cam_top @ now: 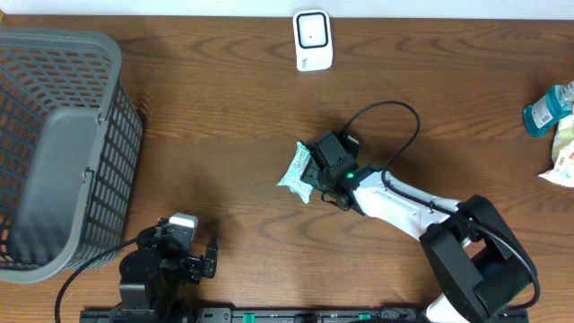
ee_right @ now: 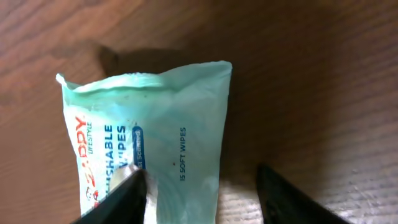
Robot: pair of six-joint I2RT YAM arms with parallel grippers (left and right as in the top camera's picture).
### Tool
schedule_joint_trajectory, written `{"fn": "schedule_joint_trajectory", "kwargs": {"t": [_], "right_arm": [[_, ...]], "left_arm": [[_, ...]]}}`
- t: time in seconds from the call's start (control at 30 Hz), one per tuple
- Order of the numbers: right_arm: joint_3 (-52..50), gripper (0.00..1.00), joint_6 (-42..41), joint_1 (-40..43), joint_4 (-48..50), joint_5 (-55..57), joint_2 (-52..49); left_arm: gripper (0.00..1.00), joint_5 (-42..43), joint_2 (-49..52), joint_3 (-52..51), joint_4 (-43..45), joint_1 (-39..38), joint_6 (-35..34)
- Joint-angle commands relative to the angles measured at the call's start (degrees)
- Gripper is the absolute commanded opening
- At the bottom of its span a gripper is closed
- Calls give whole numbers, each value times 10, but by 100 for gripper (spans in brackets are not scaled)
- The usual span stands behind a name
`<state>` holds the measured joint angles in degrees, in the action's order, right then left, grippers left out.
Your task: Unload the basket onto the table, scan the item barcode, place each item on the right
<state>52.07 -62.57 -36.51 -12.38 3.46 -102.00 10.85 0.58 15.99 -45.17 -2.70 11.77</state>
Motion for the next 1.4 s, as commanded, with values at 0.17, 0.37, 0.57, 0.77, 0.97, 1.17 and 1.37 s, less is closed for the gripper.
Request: {"fn": "schedule_joint_trajectory", "kwargs": {"t": [0.17,0.37,0.57,0.77,0.97,1.17,1.37], "right_arm": [[-22,16,-17,-2,-17,-9,-39],[-21,1,-14,3,-23,-47,-32],[-14,2,-10,27,-136,-60,40],[-14,12,10,55,-241,-32,161],[-14,58,70,55,-236,22,199],[-14,76,110,49,-245,-6,199],[-14,69,110,43,-226,-45,199]], "left_arm": [[99,7,-3,1,0,-2,-5],[99,7,-3,1,0,-2,-5],[99,7,-3,1,0,-2,-5],[99,7,-3,1,0,-2,-5],[99,7,-3,1,0,-2,-5],[99,7,-3,1,0,-2,-5],[99,7,-3,1,0,-2,-5]]}}
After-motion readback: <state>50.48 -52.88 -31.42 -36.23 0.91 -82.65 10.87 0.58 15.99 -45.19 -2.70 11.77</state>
